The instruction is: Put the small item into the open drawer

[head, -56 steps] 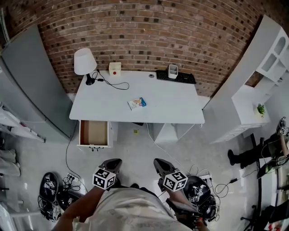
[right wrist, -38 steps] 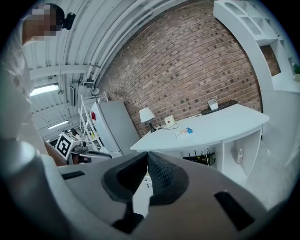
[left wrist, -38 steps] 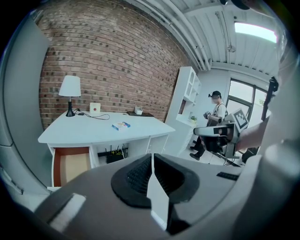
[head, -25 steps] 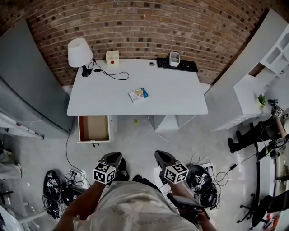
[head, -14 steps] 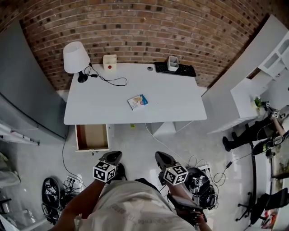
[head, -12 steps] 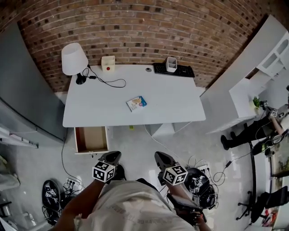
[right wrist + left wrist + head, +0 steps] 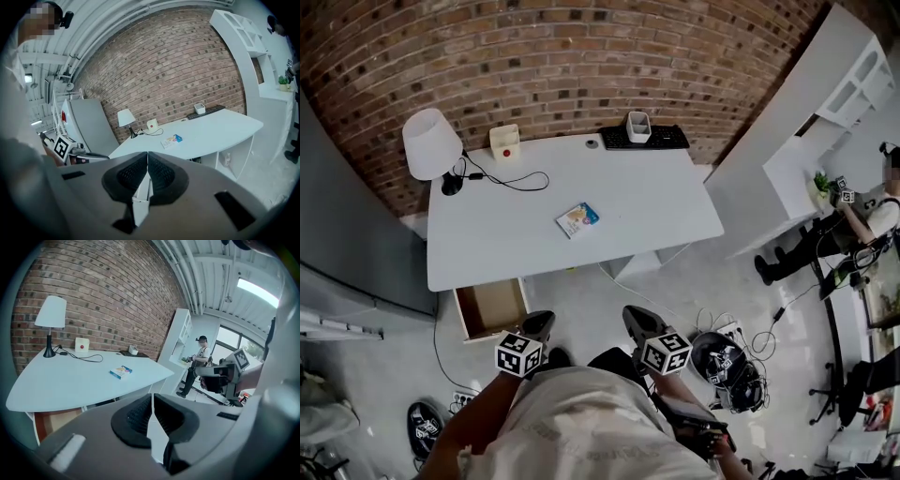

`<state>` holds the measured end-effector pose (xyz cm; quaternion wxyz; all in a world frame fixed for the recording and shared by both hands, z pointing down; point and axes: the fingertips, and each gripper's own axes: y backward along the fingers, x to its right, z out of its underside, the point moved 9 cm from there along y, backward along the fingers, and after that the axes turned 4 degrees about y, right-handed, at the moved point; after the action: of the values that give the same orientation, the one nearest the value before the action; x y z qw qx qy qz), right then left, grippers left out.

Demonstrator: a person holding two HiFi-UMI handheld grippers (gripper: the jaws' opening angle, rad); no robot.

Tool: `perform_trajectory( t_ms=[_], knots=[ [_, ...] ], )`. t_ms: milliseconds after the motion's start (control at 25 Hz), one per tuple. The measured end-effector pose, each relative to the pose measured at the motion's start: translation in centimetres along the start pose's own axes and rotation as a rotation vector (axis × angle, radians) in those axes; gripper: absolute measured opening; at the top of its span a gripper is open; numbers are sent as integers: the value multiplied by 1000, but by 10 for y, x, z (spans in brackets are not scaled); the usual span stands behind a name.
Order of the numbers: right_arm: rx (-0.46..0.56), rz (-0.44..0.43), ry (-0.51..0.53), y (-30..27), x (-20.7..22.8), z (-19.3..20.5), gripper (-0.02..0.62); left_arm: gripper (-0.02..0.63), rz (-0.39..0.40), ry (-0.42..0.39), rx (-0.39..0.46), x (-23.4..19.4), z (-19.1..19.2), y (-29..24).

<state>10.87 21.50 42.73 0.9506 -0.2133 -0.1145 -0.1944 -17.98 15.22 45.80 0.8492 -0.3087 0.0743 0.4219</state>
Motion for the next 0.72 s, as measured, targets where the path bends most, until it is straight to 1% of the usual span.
perform_trajectory(
  t_ms=[240, 400, 720],
  knots=[
    [-11, 3, 11, -12, 0, -6, 6, 18, -13, 36, 2, -18, 0, 1],
    [-17, -8, 21, -25, 7, -14, 6, 18, -28, 49, 15, -27, -8, -3],
    [-32, -72, 29, -75, 31, -30, 6, 18, -95, 87, 21, -56, -23, -21]
  ],
)
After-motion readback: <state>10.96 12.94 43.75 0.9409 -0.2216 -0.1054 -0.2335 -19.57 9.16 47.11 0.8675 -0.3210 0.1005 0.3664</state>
